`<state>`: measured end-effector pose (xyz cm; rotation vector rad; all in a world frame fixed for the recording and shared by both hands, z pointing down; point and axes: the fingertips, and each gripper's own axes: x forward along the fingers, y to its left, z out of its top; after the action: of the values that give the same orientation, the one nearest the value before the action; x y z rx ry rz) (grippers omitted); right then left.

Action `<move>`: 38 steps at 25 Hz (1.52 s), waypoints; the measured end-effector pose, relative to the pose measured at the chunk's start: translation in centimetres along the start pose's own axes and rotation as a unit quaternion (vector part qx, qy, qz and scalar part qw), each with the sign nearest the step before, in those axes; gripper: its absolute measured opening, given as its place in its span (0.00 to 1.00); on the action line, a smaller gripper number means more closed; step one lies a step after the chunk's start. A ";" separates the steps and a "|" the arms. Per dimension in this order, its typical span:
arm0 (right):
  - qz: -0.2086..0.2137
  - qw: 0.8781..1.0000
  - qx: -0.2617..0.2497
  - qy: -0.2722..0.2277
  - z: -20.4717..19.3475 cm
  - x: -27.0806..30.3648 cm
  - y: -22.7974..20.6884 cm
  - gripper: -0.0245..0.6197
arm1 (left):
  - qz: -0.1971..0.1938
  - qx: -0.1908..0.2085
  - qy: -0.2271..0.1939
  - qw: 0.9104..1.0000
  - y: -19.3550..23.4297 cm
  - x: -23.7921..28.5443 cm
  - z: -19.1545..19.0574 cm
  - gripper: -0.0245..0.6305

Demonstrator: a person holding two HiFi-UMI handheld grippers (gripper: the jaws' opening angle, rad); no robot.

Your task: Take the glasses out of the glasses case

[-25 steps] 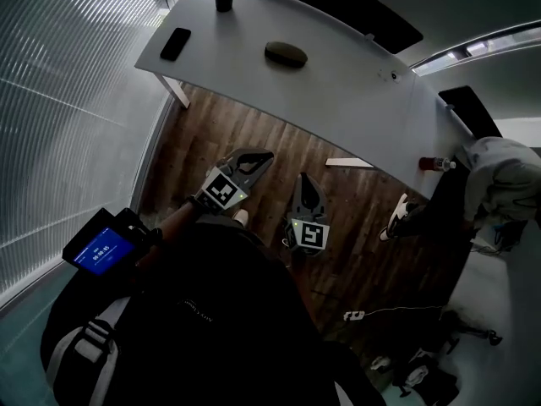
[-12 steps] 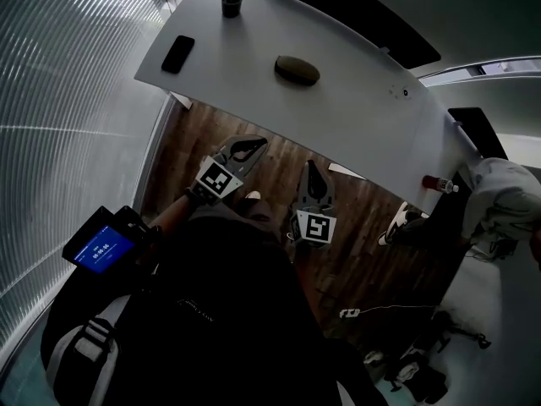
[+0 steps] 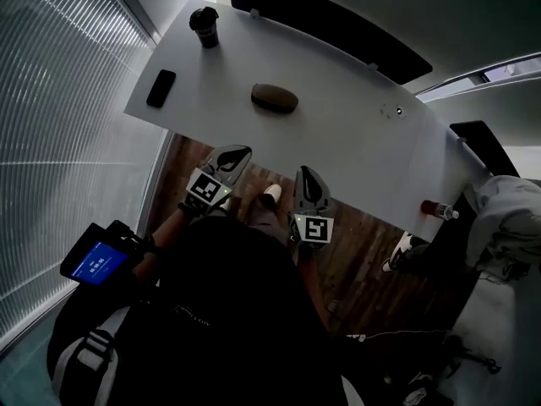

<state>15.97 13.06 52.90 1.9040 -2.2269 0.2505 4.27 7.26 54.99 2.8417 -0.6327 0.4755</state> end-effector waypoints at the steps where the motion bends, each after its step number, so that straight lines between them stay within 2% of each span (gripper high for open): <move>1: 0.007 1.000 0.002 0.005 -0.3 0.6 -1.2 0.05 | 0.007 -0.010 0.003 1.000 0.1 1.0 0.2 0.05; 3: 0.014 1.000 -0.006 0.016 -0.8 2.8 -4.1 0.05 | 0.019 -0.017 0.004 1.000 0.9 3.4 0.8 0.05; 7: 0.025 0.999 -0.018 0.026 -0.6 6.4 -8.6 0.05 | 0.025 -0.008 0.006 1.000 2.0 6.0 1.8 0.05; 12: 0.024 0.999 -0.031 0.036 1.9 6.9 -10.3 0.05 | 0.028 -0.012 0.014 0.999 1.7 6.6 1.9 0.05; 14: 0.014 0.999 -0.027 0.036 2.1 8.4 -9.8 0.05 | 0.023 -0.025 0.012 0.999 3.1 7.0 1.5 0.05; 18: -0.025 0.997 -0.019 0.067 1.2 12.3 -7.5 0.05 | -0.023 -0.033 0.021 0.999 7.9 8.2 0.5 0.05; 24: -0.055 0.992 -0.031 0.105 0.7 14.7 -6.6 0.05 | -0.090 -0.012 0.042 0.995 9.8 11.0 -0.6 0.05; 27: -0.037 0.994 -0.040 0.098 1.0 16.1 -6.3 0.05 | -0.098 0.002 0.050 0.994 10.5 12.2 -1.2 0.05; 32: 0.034 0.991 -0.074 0.104 0.1 17.7 -5.1 0.05 | -0.074 0.004 0.059 0.995 11.2 13.4 -1.1 0.05; 38: 0.053 0.989 -0.081 0.108 -0.2 19.8 -5.5 0.05 | -0.072 0.002 0.082 0.994 11.9 15.1 -3.0 0.05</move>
<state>18.47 -6.64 58.21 1.5980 -2.1350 0.2697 11.11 -8.31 64.44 2.7894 -0.3944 0.6765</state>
